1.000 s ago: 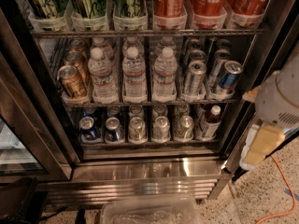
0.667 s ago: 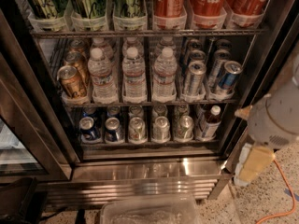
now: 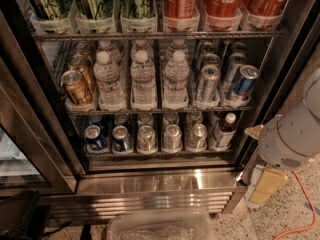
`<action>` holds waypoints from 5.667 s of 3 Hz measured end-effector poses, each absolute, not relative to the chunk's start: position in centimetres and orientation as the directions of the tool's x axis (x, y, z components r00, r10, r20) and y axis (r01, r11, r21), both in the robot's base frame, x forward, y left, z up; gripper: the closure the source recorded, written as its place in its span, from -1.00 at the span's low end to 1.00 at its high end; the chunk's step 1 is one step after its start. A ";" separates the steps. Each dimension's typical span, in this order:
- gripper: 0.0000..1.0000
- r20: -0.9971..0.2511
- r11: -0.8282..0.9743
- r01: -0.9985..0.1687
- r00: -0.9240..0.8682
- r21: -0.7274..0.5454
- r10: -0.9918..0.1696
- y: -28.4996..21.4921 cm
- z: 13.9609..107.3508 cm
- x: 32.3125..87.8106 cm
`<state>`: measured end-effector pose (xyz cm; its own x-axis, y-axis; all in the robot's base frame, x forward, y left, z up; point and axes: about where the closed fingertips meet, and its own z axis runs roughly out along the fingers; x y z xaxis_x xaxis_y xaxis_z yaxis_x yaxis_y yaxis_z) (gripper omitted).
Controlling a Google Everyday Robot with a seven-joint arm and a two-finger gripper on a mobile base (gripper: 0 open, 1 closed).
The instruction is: Pick 7up can from bottom shelf of fridge
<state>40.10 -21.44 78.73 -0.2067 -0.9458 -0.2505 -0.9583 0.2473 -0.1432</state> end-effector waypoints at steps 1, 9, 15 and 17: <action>-1.00 -0.290 0.241 -0.965 -0.203 -0.101 -0.935 -21.0 76.9 39.5; -1.00 -0.669 0.418 -0.864 -0.135 -0.282 -0.731 -10.2 62.2 43.8; -1.00 -0.802 0.609 -0.714 -0.112 -0.345 -0.586 -4.5 59.5 46.4; -0.94 -0.867 0.711 -0.617 -0.091 -0.337 -0.490 -5.1 59.2 50.0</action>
Offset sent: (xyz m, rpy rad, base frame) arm -0.0096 0.0378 -0.1356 0.1278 0.0459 0.0187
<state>50.03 -5.15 59.21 -0.0913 -0.4902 -0.8668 -0.6173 0.7109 -0.3370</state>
